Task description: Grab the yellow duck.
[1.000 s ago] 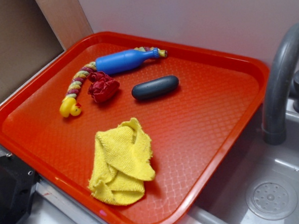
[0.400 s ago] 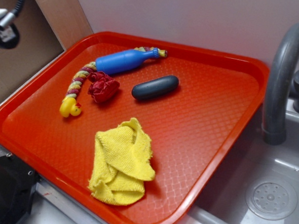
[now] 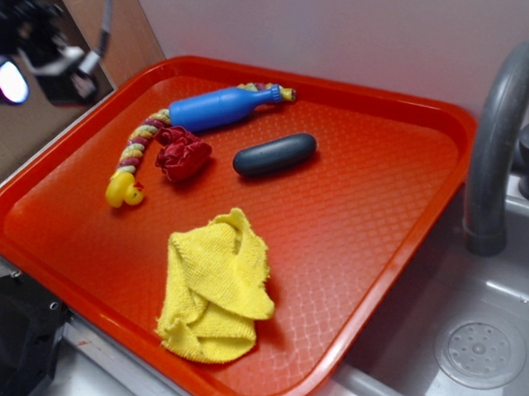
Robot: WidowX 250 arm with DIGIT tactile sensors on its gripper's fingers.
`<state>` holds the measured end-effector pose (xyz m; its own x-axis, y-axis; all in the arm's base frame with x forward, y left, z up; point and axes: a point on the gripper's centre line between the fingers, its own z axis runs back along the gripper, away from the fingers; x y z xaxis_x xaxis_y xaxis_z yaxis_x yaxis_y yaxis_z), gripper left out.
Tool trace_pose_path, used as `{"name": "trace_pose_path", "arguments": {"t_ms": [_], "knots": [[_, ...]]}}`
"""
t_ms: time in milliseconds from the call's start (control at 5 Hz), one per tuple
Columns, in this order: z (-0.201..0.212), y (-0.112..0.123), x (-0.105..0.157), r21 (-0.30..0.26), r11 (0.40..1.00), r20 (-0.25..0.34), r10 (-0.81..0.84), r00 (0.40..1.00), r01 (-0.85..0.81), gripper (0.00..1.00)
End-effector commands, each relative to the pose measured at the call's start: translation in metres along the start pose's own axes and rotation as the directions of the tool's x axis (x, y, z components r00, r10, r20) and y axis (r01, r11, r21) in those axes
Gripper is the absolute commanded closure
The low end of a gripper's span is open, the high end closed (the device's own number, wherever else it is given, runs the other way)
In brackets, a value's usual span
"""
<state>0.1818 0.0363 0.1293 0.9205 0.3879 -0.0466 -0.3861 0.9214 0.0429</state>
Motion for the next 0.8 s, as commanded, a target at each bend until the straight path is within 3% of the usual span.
{"name": "trace_pose_path", "arguments": {"t_ms": [0, 400, 600], "knots": [[-0.049, 0.001, 0.021, 0.025, 0.997, -0.056, -0.067, 0.996, 0.068, 0.0], [-0.086, -0.014, 0.013, -0.017, 0.984, -0.147, -0.178, 0.973, 0.177, 0.0], [-0.103, -0.016, 0.013, 0.0, 0.981, -0.166, -0.191, 0.967, 0.194, 0.0]]}}
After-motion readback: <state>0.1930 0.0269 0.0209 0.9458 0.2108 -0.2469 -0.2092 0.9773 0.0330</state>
